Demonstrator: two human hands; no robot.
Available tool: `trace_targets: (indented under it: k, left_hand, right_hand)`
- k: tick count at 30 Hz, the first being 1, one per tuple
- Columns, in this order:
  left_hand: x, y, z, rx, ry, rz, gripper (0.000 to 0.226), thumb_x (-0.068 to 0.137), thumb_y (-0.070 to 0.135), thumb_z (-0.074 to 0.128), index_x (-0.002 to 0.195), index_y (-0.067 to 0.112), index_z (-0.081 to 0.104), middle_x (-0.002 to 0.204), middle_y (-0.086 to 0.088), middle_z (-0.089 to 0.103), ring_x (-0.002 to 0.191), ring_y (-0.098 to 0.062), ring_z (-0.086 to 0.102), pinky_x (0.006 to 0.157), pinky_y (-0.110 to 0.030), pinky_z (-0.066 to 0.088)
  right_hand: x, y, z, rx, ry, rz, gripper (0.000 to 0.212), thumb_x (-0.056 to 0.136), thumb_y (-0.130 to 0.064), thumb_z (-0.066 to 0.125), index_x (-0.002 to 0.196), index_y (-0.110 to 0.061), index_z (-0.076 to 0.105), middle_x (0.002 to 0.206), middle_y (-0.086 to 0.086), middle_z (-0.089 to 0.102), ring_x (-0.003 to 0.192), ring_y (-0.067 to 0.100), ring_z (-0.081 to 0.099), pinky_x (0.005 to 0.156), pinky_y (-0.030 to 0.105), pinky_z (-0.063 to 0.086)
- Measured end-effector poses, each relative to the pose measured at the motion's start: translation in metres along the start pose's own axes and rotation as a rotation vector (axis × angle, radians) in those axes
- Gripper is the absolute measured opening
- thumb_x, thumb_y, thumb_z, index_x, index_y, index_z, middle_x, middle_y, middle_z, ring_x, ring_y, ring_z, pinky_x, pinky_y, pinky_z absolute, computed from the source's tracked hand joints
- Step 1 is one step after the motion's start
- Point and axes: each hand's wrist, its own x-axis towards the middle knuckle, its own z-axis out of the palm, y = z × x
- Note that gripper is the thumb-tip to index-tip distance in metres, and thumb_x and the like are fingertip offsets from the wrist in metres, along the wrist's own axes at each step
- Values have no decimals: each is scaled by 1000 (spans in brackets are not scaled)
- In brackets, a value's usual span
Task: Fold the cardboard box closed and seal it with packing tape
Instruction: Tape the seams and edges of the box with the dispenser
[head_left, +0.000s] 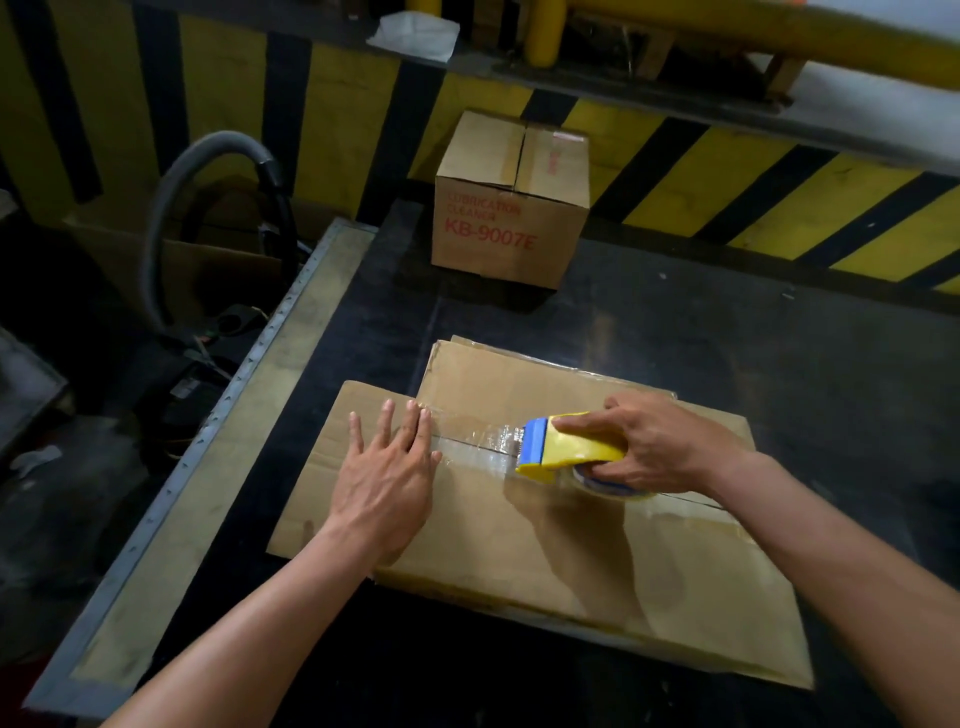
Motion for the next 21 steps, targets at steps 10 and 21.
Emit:
trace_targets:
  k: [10, 21]
  left_hand:
    - [-1, 47, 17, -89, 92, 139, 67, 103, 40, 5, 160, 4, 11, 168, -16, 4, 156, -29, -3, 127, -45, -3]
    - [5, 59, 12, -82, 94, 203, 57, 109, 37, 25, 159, 10, 28, 168, -8, 21, 157, -25, 11, 125, -40, 3]
  right_hand:
    - [6, -2, -6, -107, 3, -32, 59, 84, -53, 63, 140, -49, 47, 89, -5, 46, 82, 12, 44, 56, 18, 24]
    - [6, 8, 1, -28, 3, -2, 63, 84, -51, 62, 144, -49, 41, 85, -12, 40, 85, 12, 43, 70, 27, 32]
